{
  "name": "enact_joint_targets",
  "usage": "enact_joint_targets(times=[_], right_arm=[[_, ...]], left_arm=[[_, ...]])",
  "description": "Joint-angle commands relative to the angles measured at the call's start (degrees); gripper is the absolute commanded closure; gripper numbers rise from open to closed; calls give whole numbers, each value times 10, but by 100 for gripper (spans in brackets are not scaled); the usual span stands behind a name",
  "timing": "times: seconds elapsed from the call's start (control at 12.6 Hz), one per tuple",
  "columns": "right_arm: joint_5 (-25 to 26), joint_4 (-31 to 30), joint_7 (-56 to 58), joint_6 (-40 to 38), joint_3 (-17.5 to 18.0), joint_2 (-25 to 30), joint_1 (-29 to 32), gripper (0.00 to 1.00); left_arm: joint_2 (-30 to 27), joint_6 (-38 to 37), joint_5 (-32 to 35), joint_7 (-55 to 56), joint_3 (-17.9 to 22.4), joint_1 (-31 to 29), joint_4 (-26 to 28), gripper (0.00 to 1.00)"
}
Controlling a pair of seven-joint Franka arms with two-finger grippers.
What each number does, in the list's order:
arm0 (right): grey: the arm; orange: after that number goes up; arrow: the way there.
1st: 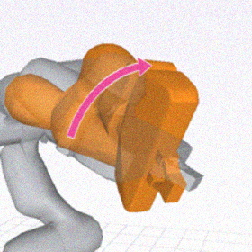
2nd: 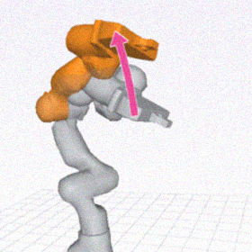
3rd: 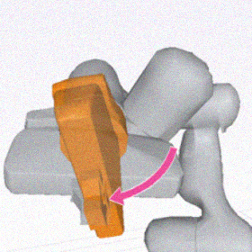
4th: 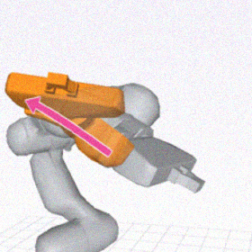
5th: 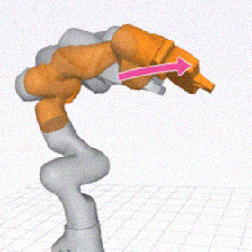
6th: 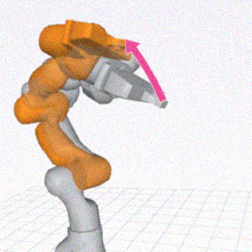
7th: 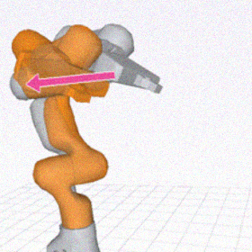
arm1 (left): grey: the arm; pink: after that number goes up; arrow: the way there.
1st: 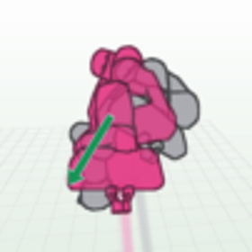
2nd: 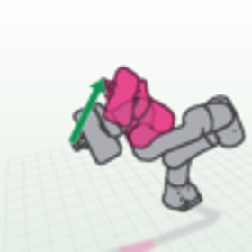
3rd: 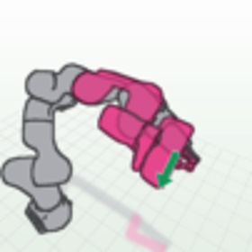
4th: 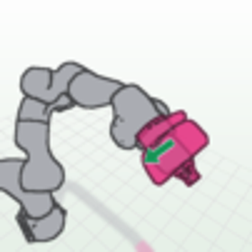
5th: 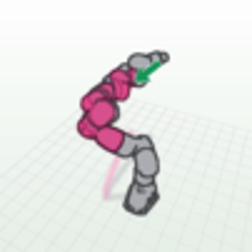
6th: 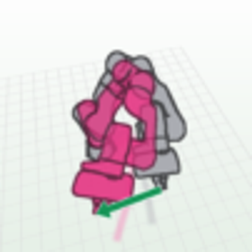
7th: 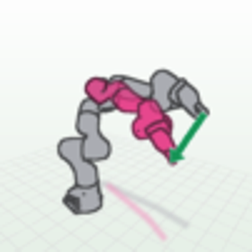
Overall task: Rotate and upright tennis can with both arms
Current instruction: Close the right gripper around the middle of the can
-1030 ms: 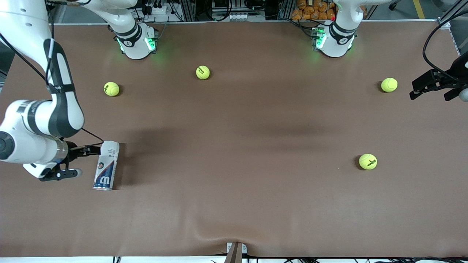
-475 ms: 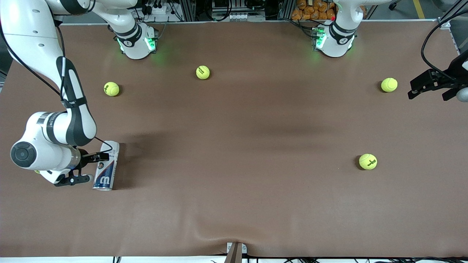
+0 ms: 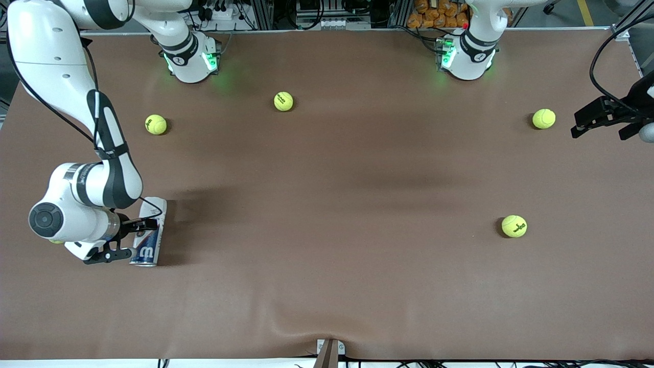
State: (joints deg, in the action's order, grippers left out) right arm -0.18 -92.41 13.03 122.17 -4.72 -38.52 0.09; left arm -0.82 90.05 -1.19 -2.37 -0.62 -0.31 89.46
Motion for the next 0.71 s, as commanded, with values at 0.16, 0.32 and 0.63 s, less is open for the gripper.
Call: enact_joint_targets(times=[0.16, 0.32, 0.63], right_arm=[[-11, 9, 10, 5, 0, -25, 3, 0], [-26, 8, 11, 5, 0, -30, 4, 0], [-46, 7, 22, 2, 0, -39, 8, 0]], left_arm=[[1, -9, -1, -15, -3, -7, -5, 0], [1, -10, -1, -18, -1, -6, -5, 0], [1, -10, -1, -18, -2, -6, -6, 0]])
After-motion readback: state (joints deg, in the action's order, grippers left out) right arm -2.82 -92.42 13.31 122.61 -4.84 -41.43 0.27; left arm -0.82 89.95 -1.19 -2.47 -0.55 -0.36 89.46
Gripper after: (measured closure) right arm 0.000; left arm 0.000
